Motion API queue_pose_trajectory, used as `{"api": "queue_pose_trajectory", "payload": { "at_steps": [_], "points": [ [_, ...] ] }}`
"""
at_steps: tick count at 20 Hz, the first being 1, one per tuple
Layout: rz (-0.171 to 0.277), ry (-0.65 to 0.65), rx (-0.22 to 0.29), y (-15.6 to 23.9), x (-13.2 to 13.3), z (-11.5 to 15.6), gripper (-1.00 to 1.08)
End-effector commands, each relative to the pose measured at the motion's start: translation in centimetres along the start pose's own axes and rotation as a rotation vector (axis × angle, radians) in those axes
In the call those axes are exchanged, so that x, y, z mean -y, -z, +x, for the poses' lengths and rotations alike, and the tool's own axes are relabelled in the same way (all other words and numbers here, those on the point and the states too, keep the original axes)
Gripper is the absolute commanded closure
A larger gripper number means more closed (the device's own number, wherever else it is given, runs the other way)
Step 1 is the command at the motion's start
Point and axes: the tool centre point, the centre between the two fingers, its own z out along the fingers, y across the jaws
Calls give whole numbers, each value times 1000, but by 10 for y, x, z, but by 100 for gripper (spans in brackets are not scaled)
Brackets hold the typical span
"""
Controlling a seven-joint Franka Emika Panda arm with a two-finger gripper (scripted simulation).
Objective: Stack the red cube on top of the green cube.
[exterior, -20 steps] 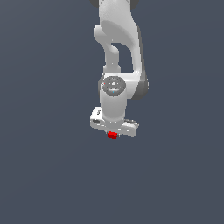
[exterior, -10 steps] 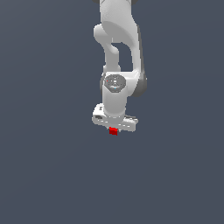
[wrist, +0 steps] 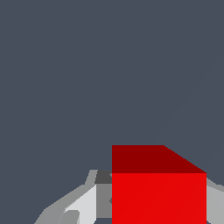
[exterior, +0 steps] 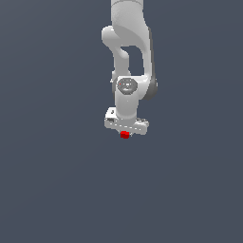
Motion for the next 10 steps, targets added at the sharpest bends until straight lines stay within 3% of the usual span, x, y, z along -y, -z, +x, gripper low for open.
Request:
{"api": "queue_pose_trajectory", "payload": {
  "at_steps": [1,10],
  "points": [
    [0,0,-1,-5,-1,-12,108],
    [0,0,0,-16,-2,-35,108]
  ]
}}
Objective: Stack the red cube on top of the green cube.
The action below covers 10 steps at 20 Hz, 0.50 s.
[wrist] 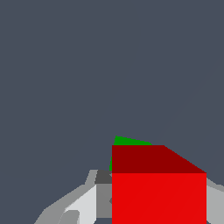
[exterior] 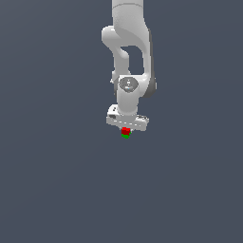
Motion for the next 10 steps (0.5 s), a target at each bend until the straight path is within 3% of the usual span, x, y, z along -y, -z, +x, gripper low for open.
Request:
{"api": "queue_pose_trajectory", "payload": {
  "at_steps": [1,2,3,10],
  "points": [
    [0,0,-1,-1,0,-3,108],
    [0,0,-1,-1,0,-3,108],
    [0,0,-1,-1,0,-3,-92],
    [0,0,-1,-1,0,-3,-92]
  ]
}}
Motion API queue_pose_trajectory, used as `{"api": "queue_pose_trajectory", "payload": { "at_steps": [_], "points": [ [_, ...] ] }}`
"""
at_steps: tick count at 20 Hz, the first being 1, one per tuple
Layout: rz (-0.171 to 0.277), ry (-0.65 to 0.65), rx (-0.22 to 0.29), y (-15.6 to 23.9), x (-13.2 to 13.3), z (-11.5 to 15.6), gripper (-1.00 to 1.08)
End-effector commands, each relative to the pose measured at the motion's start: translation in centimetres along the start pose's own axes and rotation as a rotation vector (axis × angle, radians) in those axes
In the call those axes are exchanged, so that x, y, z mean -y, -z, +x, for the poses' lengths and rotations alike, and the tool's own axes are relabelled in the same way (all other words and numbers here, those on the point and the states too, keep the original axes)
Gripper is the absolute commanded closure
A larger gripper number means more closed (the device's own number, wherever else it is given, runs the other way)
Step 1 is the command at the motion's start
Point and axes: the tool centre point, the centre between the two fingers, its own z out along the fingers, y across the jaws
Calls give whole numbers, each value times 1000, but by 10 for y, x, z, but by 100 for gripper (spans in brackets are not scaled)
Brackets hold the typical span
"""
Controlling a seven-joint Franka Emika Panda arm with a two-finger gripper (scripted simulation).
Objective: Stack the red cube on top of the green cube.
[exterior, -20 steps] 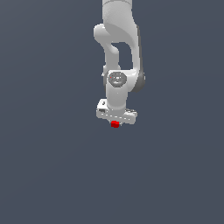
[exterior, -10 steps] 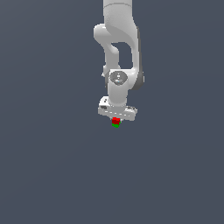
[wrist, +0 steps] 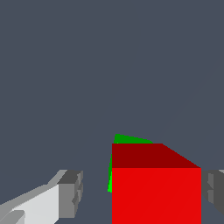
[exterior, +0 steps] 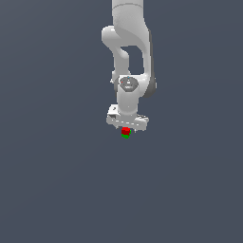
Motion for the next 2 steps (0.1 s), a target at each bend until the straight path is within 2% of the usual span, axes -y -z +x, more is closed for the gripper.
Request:
{"api": "queue_pose_trajectory", "payload": {
  "at_steps": [1,2],
  "points": [
    [0,0,0,0,0,0,-92],
    [0,0,0,0,0,0,-92]
  ]
}}
